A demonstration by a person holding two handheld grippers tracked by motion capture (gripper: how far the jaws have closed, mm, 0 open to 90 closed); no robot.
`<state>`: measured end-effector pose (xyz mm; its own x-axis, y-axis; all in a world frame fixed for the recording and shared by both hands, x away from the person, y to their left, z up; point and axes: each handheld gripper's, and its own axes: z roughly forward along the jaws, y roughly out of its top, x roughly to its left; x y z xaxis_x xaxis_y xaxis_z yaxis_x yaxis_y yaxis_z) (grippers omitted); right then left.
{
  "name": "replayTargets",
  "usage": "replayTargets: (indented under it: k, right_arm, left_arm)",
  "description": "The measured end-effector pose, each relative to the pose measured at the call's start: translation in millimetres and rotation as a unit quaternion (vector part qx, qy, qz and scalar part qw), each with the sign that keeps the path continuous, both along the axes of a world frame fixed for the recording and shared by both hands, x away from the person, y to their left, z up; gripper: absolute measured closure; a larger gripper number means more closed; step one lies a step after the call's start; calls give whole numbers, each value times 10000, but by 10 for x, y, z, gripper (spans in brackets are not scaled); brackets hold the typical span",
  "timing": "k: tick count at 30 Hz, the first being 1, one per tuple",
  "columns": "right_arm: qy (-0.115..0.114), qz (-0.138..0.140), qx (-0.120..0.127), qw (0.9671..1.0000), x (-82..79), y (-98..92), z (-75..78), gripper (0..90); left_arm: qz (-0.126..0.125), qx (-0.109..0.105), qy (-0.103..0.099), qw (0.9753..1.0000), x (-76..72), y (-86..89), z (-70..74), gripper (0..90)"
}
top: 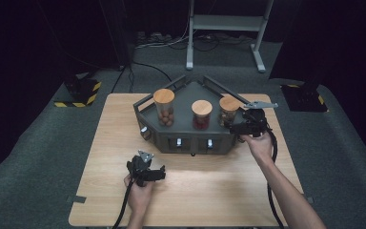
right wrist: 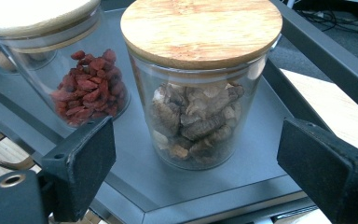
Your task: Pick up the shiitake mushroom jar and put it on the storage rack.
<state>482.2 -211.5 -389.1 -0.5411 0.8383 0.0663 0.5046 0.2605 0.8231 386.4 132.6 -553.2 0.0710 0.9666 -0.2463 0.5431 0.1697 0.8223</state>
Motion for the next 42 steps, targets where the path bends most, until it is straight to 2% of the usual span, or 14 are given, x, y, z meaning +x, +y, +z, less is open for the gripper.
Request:
replayTargets:
  k: [4,21,42]
  right_arm:
    - [-6,-25,107,9999,-18,-26,15,115]
    - [6,-30,72,10000,-89,-84,-2,117]
    - [-116,-67,23,9999,-189,-191,-4,118]
  left_arm:
    - [0,0,0,10000,0,0,0,26]
    - [3,-3,-1,10000,0,-1,0,26]
    - [19,-31,-24,10000,3,-5,-1,27]
